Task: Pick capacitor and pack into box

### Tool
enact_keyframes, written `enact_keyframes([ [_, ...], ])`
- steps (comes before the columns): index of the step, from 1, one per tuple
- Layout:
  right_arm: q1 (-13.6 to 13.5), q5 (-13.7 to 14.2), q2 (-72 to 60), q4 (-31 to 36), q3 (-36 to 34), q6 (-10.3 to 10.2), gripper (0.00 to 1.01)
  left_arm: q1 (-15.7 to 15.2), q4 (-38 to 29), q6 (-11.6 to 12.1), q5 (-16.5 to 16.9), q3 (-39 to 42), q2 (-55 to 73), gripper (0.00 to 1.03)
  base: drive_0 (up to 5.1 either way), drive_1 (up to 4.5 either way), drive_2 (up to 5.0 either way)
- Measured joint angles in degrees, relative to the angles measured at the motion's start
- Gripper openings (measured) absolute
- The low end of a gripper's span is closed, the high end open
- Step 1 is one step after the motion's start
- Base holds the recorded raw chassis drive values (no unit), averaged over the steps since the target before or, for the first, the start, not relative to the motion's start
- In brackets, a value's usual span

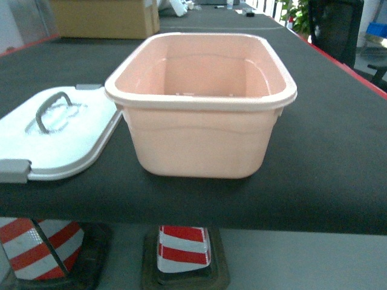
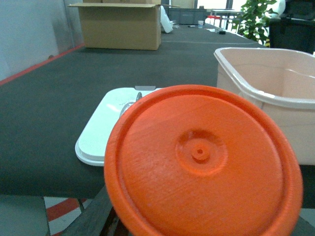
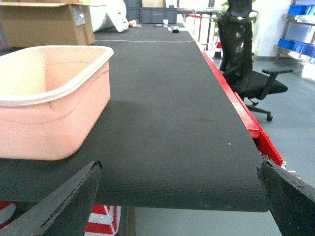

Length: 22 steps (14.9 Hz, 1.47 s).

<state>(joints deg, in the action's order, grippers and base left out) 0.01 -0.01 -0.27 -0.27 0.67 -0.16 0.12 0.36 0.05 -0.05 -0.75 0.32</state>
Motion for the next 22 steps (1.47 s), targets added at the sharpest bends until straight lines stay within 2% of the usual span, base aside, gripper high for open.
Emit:
enact_keyframes([
  [17,0.0,0.0,0.0,0.0,0.0,0.0,0.98,0.0,-0.1,0.0,0.0,0.0,0.0,0.44,0.0,0.00,0.0],
  [18,0.0,0.1,0.0,0.0,0.0,0.0,0.98,5.2,-9.7,-0.3,-11.3,0.1,3.8,0.44,0.0,0.00,0.0],
  [19,0.0,0.0,0.0,0.0,0.0,0.0,0.98,9.5,-16.8,-0.3,-17.9,0.1,9.9,0.44,0.0,0.00,0.0],
  [20,0.0,0.0,0.0,0.0,0.0,0.0,0.98,12.7,-29.0,-0.3,-24.2,0.0,22.0,0.44,0.0,0.00,0.0],
  [21,0.0,0.0,0.0,0.0,0.0,0.0,0.98,15.4,-42.3,-0.7,-25.1,-1.2,36.0,0.44,0.0,0.00,0.0],
  [22,0.0,0.0,0.0,0.0,0.0,0.0,0.98,17.4,-52.0,-1.2,-23.7,-5.8,48.3,0.44,0.0,0.00,0.0],
])
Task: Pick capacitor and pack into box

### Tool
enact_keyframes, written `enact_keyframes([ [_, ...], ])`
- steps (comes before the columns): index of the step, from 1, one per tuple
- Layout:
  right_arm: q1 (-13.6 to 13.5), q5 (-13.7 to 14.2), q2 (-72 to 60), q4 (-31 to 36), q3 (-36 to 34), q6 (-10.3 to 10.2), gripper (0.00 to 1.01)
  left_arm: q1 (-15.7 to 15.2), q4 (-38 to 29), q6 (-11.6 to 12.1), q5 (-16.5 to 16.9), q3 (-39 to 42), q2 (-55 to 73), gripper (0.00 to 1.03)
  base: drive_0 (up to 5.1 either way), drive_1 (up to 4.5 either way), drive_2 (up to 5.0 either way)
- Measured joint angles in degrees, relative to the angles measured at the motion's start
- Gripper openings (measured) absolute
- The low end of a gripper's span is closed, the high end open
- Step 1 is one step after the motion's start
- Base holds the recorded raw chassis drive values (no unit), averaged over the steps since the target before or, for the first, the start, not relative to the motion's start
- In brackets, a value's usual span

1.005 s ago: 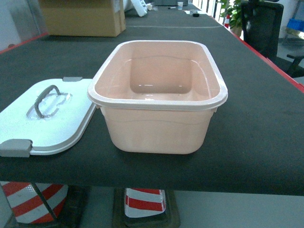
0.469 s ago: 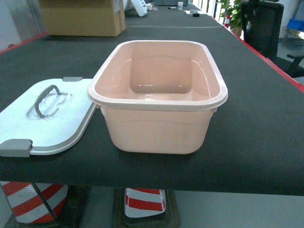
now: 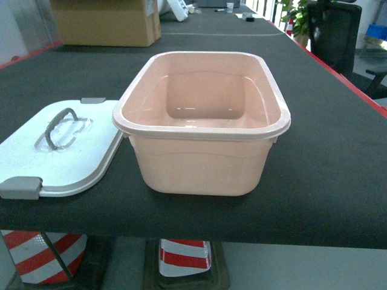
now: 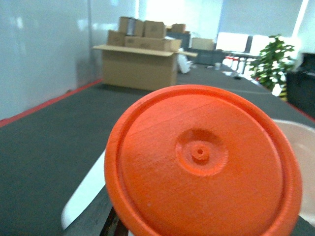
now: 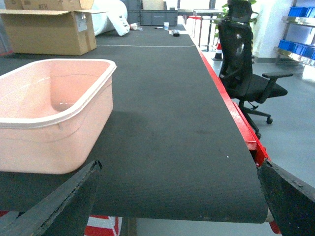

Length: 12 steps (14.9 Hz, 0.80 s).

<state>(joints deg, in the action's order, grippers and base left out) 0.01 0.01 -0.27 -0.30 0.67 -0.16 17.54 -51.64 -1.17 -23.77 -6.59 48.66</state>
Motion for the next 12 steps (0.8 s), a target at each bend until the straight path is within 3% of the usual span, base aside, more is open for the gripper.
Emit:
enact_keyframes([
  [1,0.0,0.0,0.0,0.0,0.0,0.0,0.98,1.8,-8.2,-0.4,2.5,-8.4,13.3,0.44,0.0,0.00,0.0],
  [2,0.0,0.0,0.0,0.0,0.0,0.0,0.98,3.5,-7.9,-1.4,4.5,-16.1,22.8,0.44,0.0,0.00,0.0],
  [4,0.0,0.0,0.0,0.0,0.0,0.0,0.98,7.4,-1.7,-1.4,8.7,-30.6,40.0,0.44,0.0,0.00,0.0],
  [5,0.0,0.0,0.0,0.0,0.0,0.0,0.98,8.2,2.2,-1.7,10.8,-41.4,49.1,0.44,0.0,0.00,0.0],
  [8,0.0,0.0,0.0,0.0,0.0,0.0,0.98,9.0,11.7,-4.7,15.5,-60.2,62.5,0.49,0.0,0.00,0.0],
  [11,0.0,0.0,0.0,0.0,0.0,0.0,0.98,9.5,11.1,-4.7,14.8,-60.5,63.5,0.86,0.0,0.00,0.0],
  [12,0.0,0.0,0.0,0.0,0.0,0.0,0.98,9.3,9.2,-4.5,16.1,-60.2,63.5,1.00,0.0,0.00,0.0],
])
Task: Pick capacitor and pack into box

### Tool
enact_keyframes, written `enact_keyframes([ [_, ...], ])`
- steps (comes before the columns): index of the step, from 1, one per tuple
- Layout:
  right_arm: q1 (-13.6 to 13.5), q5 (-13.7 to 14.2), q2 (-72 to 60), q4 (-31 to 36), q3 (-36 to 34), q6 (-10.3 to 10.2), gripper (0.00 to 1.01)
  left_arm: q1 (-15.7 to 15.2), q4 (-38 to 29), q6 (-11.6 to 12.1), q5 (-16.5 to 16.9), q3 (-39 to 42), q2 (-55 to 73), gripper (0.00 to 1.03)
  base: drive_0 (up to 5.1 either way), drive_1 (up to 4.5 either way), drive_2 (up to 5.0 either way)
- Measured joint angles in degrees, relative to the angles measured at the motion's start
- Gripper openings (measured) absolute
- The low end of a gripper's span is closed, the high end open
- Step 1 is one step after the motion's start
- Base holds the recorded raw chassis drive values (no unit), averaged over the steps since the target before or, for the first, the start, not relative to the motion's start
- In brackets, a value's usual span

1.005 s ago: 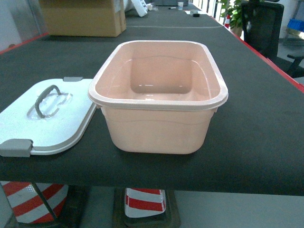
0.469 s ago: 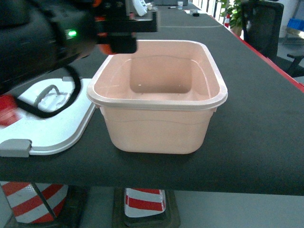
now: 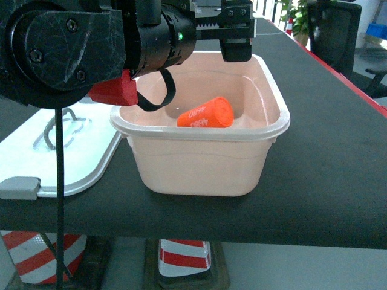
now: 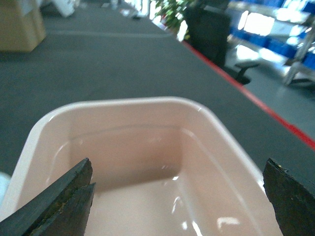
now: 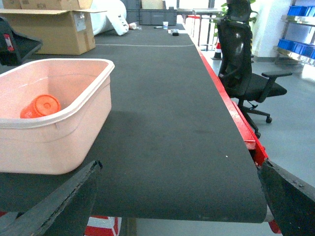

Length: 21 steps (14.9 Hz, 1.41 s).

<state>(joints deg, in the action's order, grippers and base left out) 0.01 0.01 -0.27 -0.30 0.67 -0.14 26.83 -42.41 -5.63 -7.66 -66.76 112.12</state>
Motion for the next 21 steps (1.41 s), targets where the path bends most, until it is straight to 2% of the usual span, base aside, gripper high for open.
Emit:
enact_keyframes([
  [1,0.0,0.0,0.0,0.0,0.0,0.0,0.98,-1.2,-4.2,0.0,5.3,3.2,-1.5,0.97,0.0,0.00,0.0],
  [2,0.0,0.0,0.0,0.0,0.0,0.0,0.98,-2.6,-4.9,0.0,7.3,7.9,-5.3,0.98,0.0,0.00,0.0],
  [3,0.0,0.0,0.0,0.0,0.0,0.0,0.98,-4.8,-5.9,-0.1,7.7,10.4,-8.6,0.98,0.0,0.00,0.0],
  [5,0.0,0.0,0.0,0.0,0.0,0.0,0.98,-14.4,-6.8,0.4,8.8,15.0,-15.9,0.98,0.0,0.00,0.0],
  [7,0.0,0.0,0.0,0.0,0.0,0.0,0.98,-22.3,-6.9,1.2,10.0,17.4,-15.3,0.98,0.0,0.00,0.0],
  [8,0.0,0.0,0.0,0.0,0.0,0.0,0.98,-25.3,-7.0,1.8,10.4,17.1,-12.6,0.98,0.0,0.00,0.0],
  [10,0.0,0.0,0.0,0.0,0.0,0.0,0.98,-29.2,-6.0,2.0,11.6,13.9,-6.7,0.98,0.0,0.00,0.0],
  [12,0.0,0.0,0.0,0.0,0.0,0.0,0.98,-31.1,-2.1,3.3,13.8,6.8,1.2,0.98,0.0,0.00,0.0],
  [16,0.0,0.0,0.0,0.0,0.0,0.0,0.98,-31.8,4.7,5.8,14.8,-6.5,18.0,0.98,0.0,0.00,0.0],
  [18,0.0,0.0,0.0,0.0,0.0,0.0,0.98,-32.3,7.3,6.4,14.7,-9.6,21.6,0.98,0.0,0.00,0.0],
  [21,0.0,0.0,0.0,0.0,0.0,0.0,0.98,-33.7,8.1,7.5,15.0,-10.8,22.0,0.63,0.0,0.00,0.0],
])
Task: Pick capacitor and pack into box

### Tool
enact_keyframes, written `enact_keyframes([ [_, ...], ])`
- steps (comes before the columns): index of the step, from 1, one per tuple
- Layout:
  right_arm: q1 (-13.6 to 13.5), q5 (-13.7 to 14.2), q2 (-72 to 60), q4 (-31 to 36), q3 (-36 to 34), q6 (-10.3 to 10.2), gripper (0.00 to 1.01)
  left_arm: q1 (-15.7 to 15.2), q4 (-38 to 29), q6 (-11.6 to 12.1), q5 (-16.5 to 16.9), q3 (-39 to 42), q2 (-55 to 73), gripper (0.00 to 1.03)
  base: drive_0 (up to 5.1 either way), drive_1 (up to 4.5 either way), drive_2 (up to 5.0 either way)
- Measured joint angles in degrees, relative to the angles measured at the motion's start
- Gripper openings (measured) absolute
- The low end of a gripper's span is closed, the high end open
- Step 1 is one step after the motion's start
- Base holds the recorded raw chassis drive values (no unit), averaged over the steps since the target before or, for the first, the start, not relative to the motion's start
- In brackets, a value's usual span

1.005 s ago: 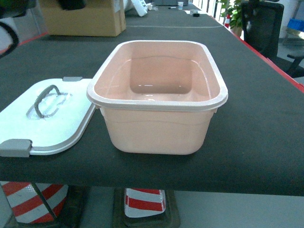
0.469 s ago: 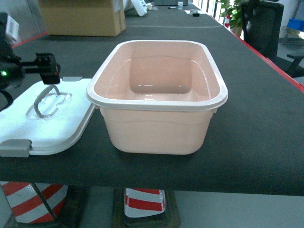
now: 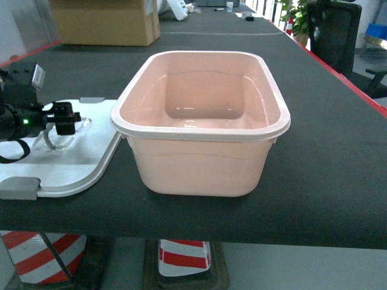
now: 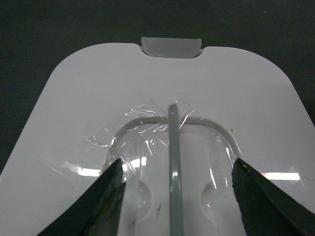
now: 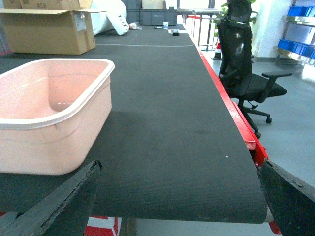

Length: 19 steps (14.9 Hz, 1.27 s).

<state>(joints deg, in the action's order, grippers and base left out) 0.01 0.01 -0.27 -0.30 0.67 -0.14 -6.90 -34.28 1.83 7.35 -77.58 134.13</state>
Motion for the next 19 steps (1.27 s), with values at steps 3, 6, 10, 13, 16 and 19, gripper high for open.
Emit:
enact_keyframes([
  [3,0.0,0.0,0.0,0.0,0.0,0.0,0.98,-0.5,2.1,0.4,1.3,-0.2,0.0,0.20,0.0,0.00,0.0],
  [6,0.0,0.0,0.0,0.0,0.0,0.0,0.98,-0.8,1.9,0.6,1.0,-0.2,0.0,0.02,0.0,0.00,0.0],
  [10,0.0,0.0,0.0,0.0,0.0,0.0,0.98,-3.0,4.5,0.4,0.0,0.2,-8.9,0.02,0.0,0.00,0.0],
  [13,0.0,0.0,0.0,0.0,0.0,0.0,0.98,-2.7,6.4,-0.5,-3.6,-2.4,-22.2,0.02,0.0,0.00,0.0],
  [16,0.0,0.0,0.0,0.0,0.0,0.0,0.98,7.1,12.6,-7.8,-9.7,-0.7,-29.6,0.02,0.0,0.00,0.0],
  [19,0.0,0.0,0.0,0.0,0.0,0.0,0.98,18.9,16.7,-13.7,-16.0,-0.7,-28.7,0.02,0.0,0.00,0.0],
])
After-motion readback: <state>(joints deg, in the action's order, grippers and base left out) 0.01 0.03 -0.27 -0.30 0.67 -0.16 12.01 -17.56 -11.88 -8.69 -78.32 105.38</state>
